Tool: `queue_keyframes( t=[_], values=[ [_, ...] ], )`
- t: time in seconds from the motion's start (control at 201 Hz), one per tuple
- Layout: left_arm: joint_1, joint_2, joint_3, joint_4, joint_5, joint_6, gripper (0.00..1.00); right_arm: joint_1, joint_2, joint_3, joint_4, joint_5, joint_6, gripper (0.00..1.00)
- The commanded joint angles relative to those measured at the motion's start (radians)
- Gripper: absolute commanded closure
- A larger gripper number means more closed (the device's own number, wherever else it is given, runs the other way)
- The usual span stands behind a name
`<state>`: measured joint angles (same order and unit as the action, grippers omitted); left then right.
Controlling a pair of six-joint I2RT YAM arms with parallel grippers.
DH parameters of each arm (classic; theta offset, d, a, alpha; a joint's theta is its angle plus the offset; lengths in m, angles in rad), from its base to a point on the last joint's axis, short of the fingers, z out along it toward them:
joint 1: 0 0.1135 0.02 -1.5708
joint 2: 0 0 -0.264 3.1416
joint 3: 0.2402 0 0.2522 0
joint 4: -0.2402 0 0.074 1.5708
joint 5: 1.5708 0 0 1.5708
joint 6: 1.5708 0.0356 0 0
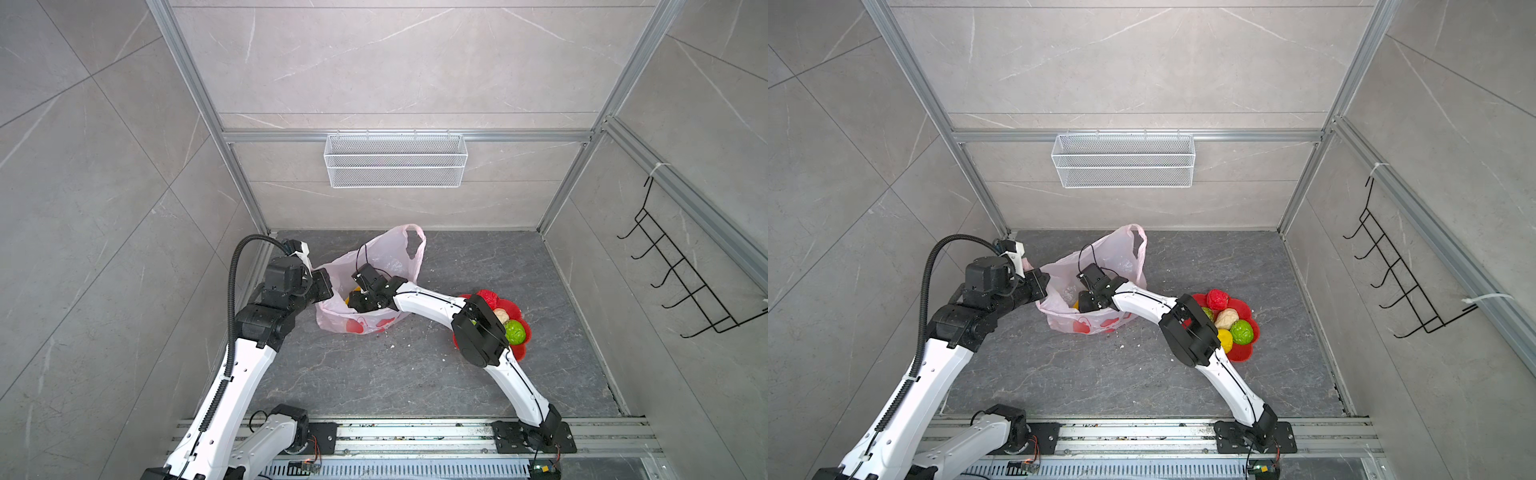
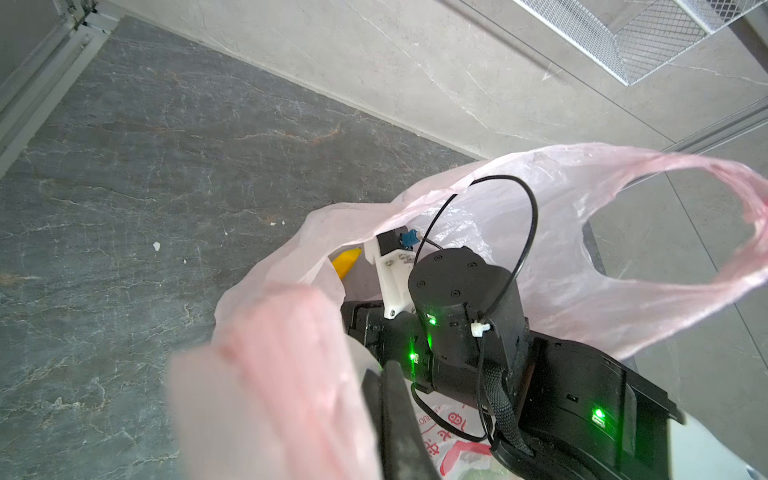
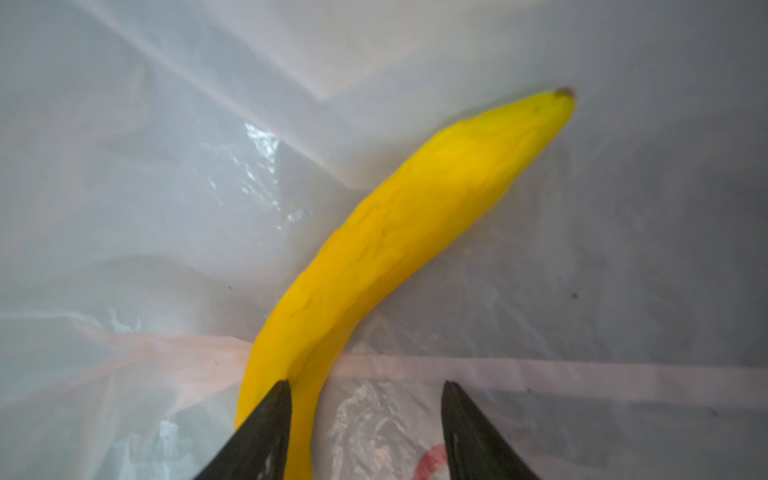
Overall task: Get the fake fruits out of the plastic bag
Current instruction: 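Close the right gripper on the banana while the left pulls the bag edge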
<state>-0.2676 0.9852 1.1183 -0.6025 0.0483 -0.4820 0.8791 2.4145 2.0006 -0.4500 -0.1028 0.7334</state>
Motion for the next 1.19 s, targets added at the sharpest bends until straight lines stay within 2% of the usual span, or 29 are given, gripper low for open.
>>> queue_keyframes(
  t=[0.0,0.229,0.443,0.717,1.189],
  values=[
    [0.006,-0.034,-0.036,-0.019,0.046,-0.009,1.00,0.000,-0.045,0.011,0.013,-0.011,0.027,0.39],
    [0.004,-0.123,-0.184,0.055,0.139,-0.092,1.00,0.004,-0.005,0.083,-0.021,-0.023,0.056,0.36],
    [0.003,-0.204,-0.298,0.140,0.181,-0.149,1.00,0.031,0.083,0.269,-0.211,0.018,0.032,0.36],
    [0.003,-0.273,-0.332,0.152,0.214,-0.163,1.00,0.064,0.174,0.432,-0.361,0.095,0.041,0.36],
    [0.002,-0.328,-0.390,0.175,0.248,-0.184,1.00,0.082,0.312,0.641,-0.441,0.059,0.040,0.35]
  ],
)
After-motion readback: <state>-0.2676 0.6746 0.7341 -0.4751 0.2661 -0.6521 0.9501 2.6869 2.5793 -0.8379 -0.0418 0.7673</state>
